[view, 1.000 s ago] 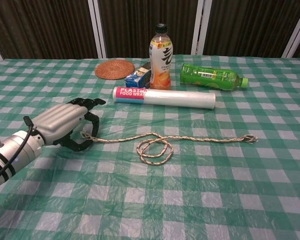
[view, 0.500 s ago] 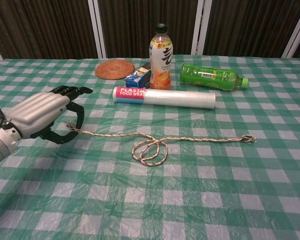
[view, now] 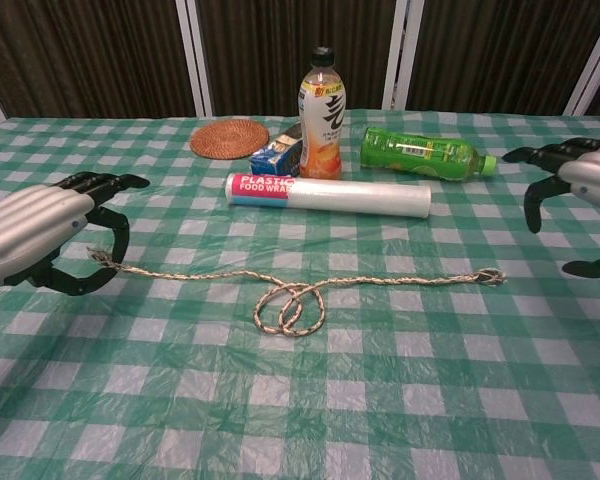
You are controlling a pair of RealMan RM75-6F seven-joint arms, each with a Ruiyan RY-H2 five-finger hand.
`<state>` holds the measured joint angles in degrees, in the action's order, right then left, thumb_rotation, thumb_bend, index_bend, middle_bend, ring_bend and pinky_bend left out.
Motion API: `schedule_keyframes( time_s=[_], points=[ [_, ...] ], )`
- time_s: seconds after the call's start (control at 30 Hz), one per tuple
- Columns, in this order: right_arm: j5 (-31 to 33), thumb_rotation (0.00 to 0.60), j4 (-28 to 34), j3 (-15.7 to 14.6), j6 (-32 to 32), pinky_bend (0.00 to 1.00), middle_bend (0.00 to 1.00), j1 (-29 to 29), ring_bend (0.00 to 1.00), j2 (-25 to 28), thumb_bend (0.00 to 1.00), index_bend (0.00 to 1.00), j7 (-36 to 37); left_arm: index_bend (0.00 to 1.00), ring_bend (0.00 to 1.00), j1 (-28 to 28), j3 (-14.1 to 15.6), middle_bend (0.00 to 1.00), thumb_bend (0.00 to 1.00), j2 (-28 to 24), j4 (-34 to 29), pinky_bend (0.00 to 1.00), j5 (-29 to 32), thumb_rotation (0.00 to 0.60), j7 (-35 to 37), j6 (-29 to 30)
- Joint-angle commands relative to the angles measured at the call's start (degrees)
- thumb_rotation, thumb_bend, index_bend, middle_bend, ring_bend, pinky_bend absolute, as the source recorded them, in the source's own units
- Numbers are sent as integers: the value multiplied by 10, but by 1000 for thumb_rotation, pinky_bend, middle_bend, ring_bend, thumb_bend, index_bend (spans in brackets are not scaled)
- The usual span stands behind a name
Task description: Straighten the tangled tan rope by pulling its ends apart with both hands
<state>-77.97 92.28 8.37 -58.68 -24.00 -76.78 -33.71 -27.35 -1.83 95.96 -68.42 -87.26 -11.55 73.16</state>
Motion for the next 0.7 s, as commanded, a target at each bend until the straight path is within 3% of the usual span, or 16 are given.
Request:
schedule_keyframes(
  time_s=[0.03,0.3,0.7],
  points=[
    [54,600,-43,14,28,0,0,-35,0,-55,336,560,-49,602,0,1,0,44,414,-1,-1,43,0,600,0,0],
    [93,600,-108,5,37,0,0,-63,0,-122,349,574,-70,600,0,0,-5,45,414,1,3,43,3,600,3,-5],
    [110,600,-149,-1,39,0,0,-86,0,-157,422,605,-62,601,0,-3,-8,45,414,3,11,43,3,600,5,-11]
  ],
)
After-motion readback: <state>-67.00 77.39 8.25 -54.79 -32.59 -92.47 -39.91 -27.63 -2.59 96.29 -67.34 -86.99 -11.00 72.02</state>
